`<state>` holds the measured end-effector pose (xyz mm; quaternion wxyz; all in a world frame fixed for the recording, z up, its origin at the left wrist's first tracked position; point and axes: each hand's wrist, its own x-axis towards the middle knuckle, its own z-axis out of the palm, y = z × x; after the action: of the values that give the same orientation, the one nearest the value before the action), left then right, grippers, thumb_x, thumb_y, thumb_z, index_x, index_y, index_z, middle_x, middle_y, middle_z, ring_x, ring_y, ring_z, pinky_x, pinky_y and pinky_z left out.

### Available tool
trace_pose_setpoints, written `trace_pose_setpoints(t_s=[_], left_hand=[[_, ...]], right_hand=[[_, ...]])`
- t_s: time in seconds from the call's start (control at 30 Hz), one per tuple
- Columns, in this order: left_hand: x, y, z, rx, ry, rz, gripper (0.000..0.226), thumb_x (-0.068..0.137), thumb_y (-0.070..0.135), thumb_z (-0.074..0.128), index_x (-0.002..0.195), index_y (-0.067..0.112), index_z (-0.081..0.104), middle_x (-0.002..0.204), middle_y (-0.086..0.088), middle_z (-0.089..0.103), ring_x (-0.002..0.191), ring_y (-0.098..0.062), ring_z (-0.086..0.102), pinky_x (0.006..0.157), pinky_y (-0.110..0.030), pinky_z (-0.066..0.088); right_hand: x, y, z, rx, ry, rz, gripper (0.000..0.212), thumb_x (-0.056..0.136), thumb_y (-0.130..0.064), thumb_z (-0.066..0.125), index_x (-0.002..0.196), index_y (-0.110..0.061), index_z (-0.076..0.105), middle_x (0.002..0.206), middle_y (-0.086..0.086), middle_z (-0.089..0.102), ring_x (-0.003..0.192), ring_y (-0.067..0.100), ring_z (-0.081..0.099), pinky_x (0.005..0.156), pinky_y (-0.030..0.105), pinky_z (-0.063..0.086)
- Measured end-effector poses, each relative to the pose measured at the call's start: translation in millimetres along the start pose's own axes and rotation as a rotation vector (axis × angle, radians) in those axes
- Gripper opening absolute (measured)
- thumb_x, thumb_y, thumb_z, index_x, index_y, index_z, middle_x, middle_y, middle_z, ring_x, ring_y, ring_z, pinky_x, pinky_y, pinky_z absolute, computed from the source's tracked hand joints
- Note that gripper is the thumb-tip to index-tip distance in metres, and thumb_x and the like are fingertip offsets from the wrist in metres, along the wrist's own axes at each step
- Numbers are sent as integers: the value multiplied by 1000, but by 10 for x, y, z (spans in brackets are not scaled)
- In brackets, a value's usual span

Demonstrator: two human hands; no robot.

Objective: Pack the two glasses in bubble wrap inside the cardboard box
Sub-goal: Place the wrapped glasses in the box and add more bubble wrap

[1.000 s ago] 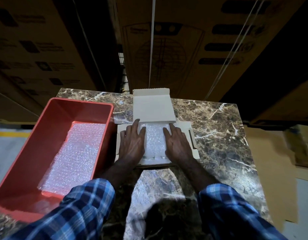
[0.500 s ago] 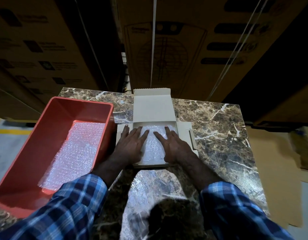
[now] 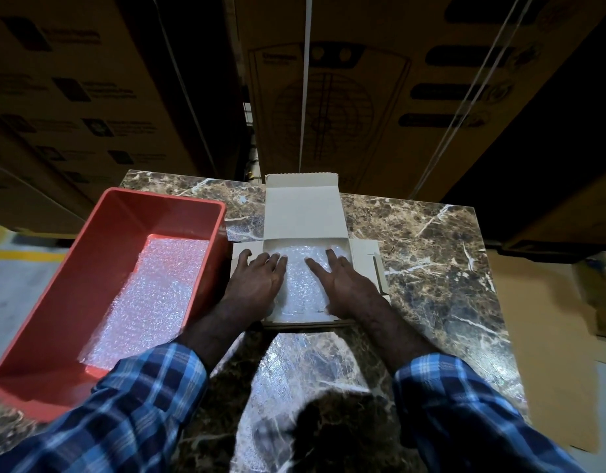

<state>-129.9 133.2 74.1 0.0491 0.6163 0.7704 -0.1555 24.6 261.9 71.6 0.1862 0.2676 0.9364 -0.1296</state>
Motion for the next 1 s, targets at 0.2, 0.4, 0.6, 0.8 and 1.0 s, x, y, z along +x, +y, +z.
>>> trace_pose_setpoints(t_s=[0.2, 0.4, 0.6, 0.8, 1.0], left_hand=[[52, 28, -29, 5, -69, 14, 95, 86, 18, 64, 156, -2, 4, 161, -18, 24, 148, -29, 26, 121, -52, 4], [51, 45, -44, -47, -75, -3, 96, 86, 19, 62, 157, 0, 1, 163, -19, 19, 150, -28, 20, 121, -50, 2], [10, 46, -19, -153, -26, -18, 95, 87, 24, 57, 159, 7, -1, 166, -17, 6, 153, -27, 12, 121, -49, -5], [-12, 54, -27, -134, -70, -18, 93, 88, 40, 53, 160, 11, 1, 166, -14, 12, 152, -26, 15, 121, -52, -4], [13, 22, -46, -137, -36, -23, 95, 88, 38, 58, 160, 12, 1, 166, -13, 11, 152, -25, 15, 121, -51, -5]], right_hand=[[49, 19, 17, -17, -21, -8, 107, 86, -4, 72, 159, -33, -1, 165, 19, -3, 151, 39, 12, 108, 54, 43], [44, 55, 5, 32, -23, -7, 104, 86, -26, 77, 159, -34, 3, 166, 16, -1, 151, 36, 13, 112, 52, 39], [21, 50, -32, 72, -7, 1, 103, 84, -33, 77, 159, -36, 6, 167, 12, -3, 152, 31, 9, 113, 50, 38], [0, 7, -109, 39, 8, 15, 86, 91, -27, 66, 158, -37, 12, 166, 10, 6, 150, 29, 16, 108, 48, 40], [-76, 5, -99, 70, 49, 9, 86, 92, -25, 67, 158, -33, 13, 166, 14, 5, 150, 30, 16, 109, 47, 41]])
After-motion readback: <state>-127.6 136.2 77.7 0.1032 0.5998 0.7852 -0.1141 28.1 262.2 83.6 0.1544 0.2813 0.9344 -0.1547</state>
